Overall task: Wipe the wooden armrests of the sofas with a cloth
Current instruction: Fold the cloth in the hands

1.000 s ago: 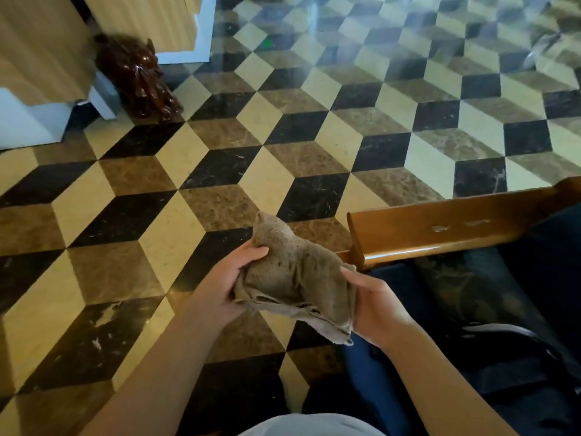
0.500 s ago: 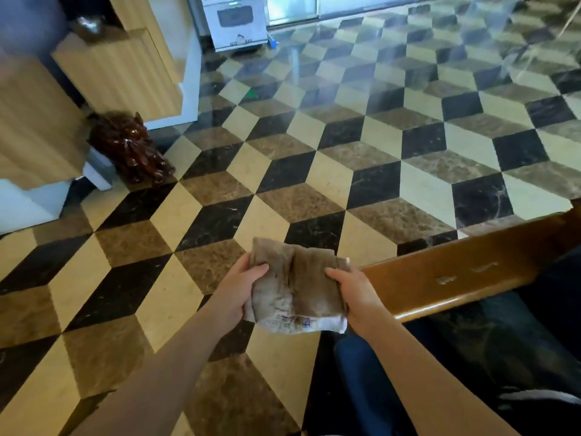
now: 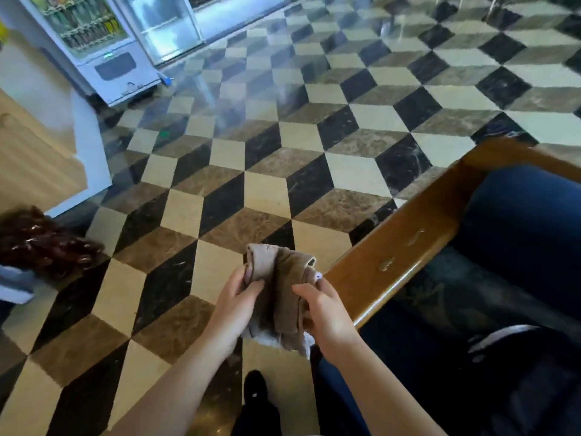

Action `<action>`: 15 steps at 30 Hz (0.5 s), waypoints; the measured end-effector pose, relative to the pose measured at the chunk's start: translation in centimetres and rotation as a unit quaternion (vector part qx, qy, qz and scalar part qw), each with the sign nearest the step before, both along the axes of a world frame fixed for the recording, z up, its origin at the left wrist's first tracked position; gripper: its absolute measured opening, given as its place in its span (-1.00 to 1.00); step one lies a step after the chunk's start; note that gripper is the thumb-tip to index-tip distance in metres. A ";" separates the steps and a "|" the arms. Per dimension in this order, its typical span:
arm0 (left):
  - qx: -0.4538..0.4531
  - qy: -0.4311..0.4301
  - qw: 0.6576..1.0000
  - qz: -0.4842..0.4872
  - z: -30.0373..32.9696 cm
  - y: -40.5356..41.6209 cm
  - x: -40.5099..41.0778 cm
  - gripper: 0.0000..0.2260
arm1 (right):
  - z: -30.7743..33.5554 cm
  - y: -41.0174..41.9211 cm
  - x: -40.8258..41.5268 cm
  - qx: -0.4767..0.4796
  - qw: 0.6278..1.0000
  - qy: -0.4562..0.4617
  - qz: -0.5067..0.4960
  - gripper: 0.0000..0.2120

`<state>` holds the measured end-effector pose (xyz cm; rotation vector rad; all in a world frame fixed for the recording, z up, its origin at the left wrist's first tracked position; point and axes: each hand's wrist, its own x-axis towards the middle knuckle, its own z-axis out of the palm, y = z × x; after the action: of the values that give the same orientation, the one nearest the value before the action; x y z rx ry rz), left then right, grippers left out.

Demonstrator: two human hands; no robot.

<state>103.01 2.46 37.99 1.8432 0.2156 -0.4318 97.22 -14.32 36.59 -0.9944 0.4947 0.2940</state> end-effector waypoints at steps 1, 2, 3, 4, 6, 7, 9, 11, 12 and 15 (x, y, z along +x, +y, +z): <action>-0.013 0.015 1.000 0.013 -0.1 -0.9 0.9 -0.79 | -0.3 -1.4 -0.2 0.002 1.000 0.010 -0.028 -0.86; -0.027 0.040 0.998 0.031 -0.1 -1.5 1.7 -0.80 | -0.4 -2.8 -0.5 0.028 0.998 0.025 -0.054 -0.87; -0.053 0.076 0.995 0.047 -0.2 -1.8 2.5 -0.82 | -0.3 -4.2 -0.8 0.083 0.994 0.027 -0.069 -0.88; -0.079 0.121 0.988 0.052 -0.2 -2.1 3.2 -0.83 | -0.4 -5.5 -1.2 0.138 0.987 0.012 -0.077 -0.86; -0.118 0.193 0.974 0.023 0.1 -2.8 4.1 -0.81 | -1.1 -7.6 -2.3 0.248 0.962 -0.053 -0.102 -0.74; -0.135 0.211 0.968 -0.007 0.1 -3.3 4.6 -0.81 | -1.0 -8.2 -2.7 0.288 0.947 -0.075 -0.116 -0.69; -0.147 0.226 0.961 -0.057 0.4 -4.7 5.3 -0.80 | -1.0 -8.2 -3.1 0.310 0.936 -0.097 -0.132 -0.64; -0.151 0.232 0.955 -0.107 0.6 -6.3 6.5 -0.75 | -1.3 -7.3 -2.9 0.317 0.924 -0.112 -0.183 -0.56; -0.156 0.235 0.951 -0.126 0.5 -7.1 7.2 -0.74 | -1.7 -6.7 -2.9 0.327 0.914 -0.112 -0.213 -0.48; -0.160 0.254 0.937 -0.179 -0.1 -8.7 10.0 -0.74 | -2.7 -5.0 -2.1 0.342 0.894 -0.096 -0.275 -0.27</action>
<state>112.97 -6.27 37.88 1.4191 0.1438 -1.1340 95.09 -19.32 33.94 -0.1659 0.4247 -0.1438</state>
